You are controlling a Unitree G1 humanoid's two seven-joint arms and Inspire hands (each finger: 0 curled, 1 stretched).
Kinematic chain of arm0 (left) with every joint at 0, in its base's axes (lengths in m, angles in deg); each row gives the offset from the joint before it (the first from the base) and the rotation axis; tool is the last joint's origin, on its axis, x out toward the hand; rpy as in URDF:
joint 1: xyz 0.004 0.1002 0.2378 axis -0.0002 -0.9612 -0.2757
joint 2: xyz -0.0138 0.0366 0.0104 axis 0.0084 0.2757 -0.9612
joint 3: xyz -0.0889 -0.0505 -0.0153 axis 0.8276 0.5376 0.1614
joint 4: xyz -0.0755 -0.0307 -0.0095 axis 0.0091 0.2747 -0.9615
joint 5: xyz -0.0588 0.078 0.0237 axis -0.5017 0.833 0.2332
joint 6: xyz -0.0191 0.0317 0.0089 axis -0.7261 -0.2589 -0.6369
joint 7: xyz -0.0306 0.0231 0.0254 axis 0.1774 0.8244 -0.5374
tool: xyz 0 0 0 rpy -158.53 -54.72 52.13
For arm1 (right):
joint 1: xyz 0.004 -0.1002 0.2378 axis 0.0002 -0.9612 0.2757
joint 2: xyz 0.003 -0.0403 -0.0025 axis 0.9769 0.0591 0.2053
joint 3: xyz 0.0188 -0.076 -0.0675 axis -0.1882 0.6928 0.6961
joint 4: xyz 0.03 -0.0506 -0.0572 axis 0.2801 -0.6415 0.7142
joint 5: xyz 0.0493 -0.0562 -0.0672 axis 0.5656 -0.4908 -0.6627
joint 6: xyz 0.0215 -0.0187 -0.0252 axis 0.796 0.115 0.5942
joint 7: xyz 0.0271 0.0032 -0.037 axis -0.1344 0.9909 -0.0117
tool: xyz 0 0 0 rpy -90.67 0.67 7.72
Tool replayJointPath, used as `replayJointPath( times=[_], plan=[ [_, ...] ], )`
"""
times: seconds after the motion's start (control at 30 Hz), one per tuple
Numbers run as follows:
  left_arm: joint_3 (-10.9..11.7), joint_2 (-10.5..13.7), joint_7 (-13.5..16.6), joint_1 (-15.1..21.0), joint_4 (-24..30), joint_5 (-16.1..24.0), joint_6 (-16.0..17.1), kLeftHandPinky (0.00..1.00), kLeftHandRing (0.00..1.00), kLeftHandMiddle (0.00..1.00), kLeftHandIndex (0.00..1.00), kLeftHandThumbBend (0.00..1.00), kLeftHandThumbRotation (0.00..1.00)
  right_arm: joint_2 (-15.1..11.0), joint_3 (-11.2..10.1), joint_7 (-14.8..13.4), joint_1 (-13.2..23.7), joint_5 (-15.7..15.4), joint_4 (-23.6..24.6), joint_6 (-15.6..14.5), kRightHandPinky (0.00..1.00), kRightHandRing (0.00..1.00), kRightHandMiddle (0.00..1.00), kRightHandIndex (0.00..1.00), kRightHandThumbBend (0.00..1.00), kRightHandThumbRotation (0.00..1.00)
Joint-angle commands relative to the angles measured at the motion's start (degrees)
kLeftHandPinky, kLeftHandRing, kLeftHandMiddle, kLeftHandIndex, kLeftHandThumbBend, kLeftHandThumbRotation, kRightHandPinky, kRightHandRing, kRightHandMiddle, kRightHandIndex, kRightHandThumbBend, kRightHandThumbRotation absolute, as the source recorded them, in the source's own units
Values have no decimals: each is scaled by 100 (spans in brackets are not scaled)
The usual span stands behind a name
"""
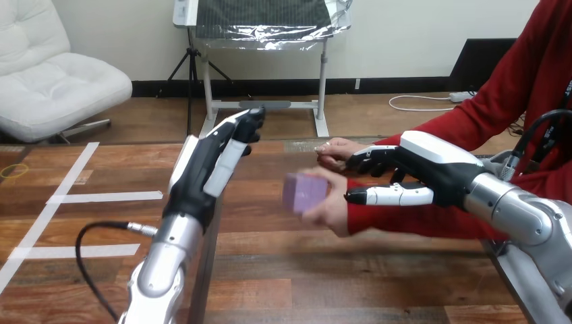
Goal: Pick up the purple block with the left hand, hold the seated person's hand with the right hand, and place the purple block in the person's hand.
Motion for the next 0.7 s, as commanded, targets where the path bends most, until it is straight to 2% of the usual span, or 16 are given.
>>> replayJointPath(
  times=[0.0,0.37,0.67],
  plan=[
    [91,146,-25,0,535,-119,-51,83,83,84,81,84,100,-196,-250,7,57,121,332,-85,69,81,83,85,100,100],
    [143,210,-158,-405,953,-326,-111,84,83,83,79,75,100,-249,-276,57,-37,173,550,-311,70,82,83,86,100,100],
    [192,255,-182,-748,1343,-423,-144,82,82,82,78,65,100,-242,-317,-46,-147,94,698,-434,70,83,84,87,100,100]
  ],
)
